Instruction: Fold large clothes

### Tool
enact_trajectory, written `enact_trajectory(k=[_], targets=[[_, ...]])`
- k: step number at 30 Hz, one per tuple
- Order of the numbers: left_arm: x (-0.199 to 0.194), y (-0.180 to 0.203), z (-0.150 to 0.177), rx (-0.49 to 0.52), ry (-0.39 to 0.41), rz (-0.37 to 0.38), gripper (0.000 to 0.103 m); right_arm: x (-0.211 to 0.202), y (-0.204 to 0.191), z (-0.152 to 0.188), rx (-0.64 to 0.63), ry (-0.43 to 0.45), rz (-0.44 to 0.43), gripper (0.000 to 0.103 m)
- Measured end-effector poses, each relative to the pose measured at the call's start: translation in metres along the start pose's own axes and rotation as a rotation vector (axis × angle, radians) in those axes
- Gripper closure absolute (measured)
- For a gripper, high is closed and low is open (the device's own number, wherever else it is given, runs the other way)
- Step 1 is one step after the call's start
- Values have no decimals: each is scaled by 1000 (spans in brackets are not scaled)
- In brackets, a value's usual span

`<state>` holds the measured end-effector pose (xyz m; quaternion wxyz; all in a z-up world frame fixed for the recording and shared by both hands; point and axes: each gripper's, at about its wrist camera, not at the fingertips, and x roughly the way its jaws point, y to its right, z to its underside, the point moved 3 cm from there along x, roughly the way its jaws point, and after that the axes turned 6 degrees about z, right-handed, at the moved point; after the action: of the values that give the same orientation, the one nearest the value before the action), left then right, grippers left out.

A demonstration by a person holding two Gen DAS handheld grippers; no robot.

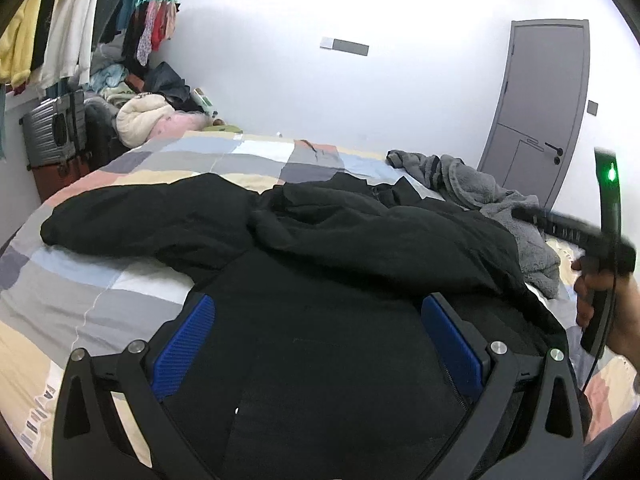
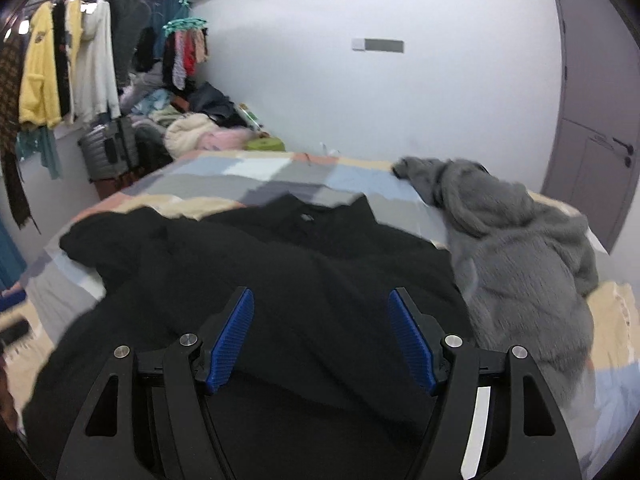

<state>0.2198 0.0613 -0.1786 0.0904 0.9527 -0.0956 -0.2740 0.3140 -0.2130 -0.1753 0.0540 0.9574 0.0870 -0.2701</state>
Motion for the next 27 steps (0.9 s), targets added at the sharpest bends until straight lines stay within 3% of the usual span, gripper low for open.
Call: enact_trajectory(k=[7,13,21,25,27], targets=[[7,-2,2,-37,9,2,0,20,56,43,152,-64,25,34],[19,-2,7,-67,-6,2,0,33,80,67,173,-147,28,34],[29,4,14,-60,-48,-6,0,47,64,78,51,-192,-5,34],[30,5,15,-57,-48,-10,0,63,50,91,-58,-279,99,34],[31,6,17,-58,-53,-11,0,67,47,97,-82,-269,108,34]])
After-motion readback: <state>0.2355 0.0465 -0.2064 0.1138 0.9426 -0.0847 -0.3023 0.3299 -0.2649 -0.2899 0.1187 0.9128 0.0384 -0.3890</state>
